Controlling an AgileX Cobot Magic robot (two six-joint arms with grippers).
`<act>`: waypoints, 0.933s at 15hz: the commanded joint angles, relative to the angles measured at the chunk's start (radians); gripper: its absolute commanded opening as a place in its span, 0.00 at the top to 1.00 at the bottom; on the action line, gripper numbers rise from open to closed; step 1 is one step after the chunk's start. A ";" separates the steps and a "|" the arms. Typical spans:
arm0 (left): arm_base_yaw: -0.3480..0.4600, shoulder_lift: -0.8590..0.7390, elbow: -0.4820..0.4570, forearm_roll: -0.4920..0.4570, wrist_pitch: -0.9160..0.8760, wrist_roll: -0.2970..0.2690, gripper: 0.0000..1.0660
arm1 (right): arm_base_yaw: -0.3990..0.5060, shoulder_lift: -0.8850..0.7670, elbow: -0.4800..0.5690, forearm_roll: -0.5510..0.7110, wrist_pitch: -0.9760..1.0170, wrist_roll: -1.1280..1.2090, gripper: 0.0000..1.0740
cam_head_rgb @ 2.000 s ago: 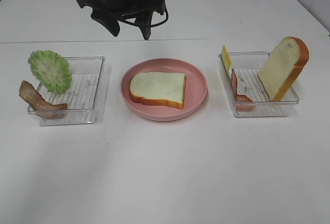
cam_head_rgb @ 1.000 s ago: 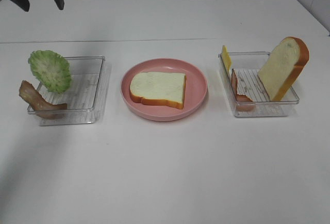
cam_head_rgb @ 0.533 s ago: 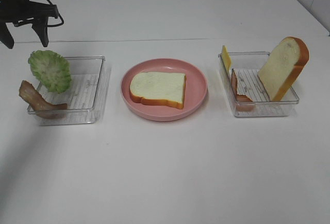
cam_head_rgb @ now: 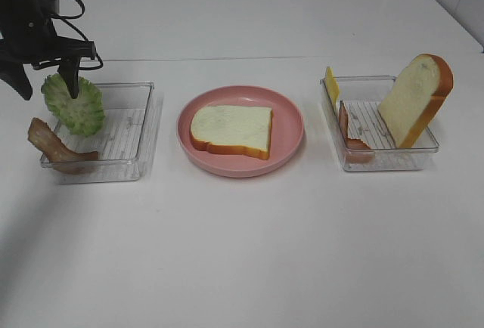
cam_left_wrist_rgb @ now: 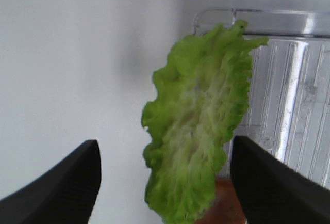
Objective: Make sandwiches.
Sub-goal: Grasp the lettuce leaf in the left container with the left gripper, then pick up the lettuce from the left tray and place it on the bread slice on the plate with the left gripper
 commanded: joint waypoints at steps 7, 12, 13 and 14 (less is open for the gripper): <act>-0.003 0.000 0.007 0.006 -0.013 0.030 1.00 | -0.004 -0.011 0.002 -0.002 -0.011 -0.007 0.10; -0.003 -0.064 0.006 -0.056 -0.019 0.054 1.00 | -0.004 -0.011 0.002 -0.002 -0.011 -0.007 0.10; -0.003 -0.090 0.006 -0.082 -0.037 0.057 1.00 | -0.004 -0.011 0.002 -0.002 -0.011 -0.007 0.10; -0.003 -0.116 0.006 -0.115 -0.056 0.058 1.00 | -0.004 -0.011 0.002 -0.002 -0.011 -0.007 0.10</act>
